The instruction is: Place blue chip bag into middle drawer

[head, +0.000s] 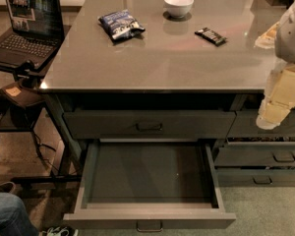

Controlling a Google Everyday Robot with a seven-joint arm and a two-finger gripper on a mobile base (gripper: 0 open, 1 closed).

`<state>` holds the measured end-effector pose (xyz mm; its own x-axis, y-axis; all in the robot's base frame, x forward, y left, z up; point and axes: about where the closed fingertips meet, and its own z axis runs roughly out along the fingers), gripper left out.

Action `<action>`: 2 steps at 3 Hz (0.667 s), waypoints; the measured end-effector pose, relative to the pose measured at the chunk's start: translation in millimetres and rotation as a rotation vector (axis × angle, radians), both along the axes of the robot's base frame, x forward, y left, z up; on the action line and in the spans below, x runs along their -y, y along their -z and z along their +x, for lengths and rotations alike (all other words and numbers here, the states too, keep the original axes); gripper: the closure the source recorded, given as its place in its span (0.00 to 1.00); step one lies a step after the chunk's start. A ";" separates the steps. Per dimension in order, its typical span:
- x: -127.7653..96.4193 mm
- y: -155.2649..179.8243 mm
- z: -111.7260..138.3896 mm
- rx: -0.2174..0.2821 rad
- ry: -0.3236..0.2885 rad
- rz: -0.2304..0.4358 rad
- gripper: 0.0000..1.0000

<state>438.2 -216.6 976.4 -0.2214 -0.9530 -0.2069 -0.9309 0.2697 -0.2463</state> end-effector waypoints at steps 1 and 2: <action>-0.1 0.0 0.1 0.000 0.000 0.000 0.00; -4.4 -1.4 7.9 0.007 -0.013 0.008 0.00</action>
Offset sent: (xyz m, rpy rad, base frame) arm 0.0168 0.0082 -0.0025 0.0181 0.0083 0.0301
